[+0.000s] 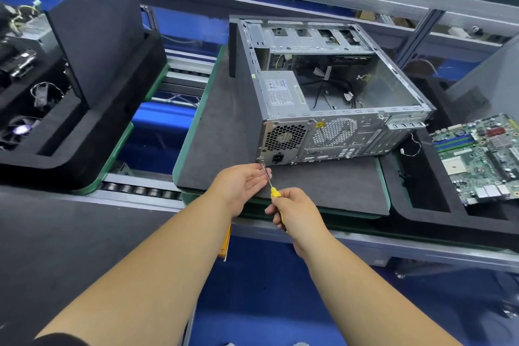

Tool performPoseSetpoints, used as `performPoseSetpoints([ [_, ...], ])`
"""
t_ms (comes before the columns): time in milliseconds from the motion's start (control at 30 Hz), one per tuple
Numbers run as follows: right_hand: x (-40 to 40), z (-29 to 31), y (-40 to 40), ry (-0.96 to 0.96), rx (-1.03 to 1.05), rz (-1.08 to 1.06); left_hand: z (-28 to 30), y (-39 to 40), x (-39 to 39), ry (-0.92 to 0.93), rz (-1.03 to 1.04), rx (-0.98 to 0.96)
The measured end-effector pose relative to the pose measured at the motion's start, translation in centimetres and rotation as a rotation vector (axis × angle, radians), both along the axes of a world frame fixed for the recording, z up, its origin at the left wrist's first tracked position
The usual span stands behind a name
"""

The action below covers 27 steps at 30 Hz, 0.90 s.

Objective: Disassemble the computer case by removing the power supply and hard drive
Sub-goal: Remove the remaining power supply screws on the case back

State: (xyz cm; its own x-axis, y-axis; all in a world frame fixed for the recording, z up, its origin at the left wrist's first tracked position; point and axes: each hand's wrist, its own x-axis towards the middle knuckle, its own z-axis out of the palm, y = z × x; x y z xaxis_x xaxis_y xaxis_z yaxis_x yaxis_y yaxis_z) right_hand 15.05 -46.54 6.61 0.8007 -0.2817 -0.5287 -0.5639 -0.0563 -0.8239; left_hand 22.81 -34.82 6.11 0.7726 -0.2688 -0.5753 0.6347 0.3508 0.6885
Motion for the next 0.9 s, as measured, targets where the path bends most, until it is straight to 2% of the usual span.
performPoseSetpoints([
  [167, 0.0, 0.1, -0.2, -0.017, 0.024, 0.004, -0.3, 0.0, 0.3, 0.038, 0.019, -0.058],
  [900, -0.5, -0.6, 1.0, -0.022, 0.116, -0.003, -1.4, -0.7, 1.3, 0.078, 0.031, 0.047],
])
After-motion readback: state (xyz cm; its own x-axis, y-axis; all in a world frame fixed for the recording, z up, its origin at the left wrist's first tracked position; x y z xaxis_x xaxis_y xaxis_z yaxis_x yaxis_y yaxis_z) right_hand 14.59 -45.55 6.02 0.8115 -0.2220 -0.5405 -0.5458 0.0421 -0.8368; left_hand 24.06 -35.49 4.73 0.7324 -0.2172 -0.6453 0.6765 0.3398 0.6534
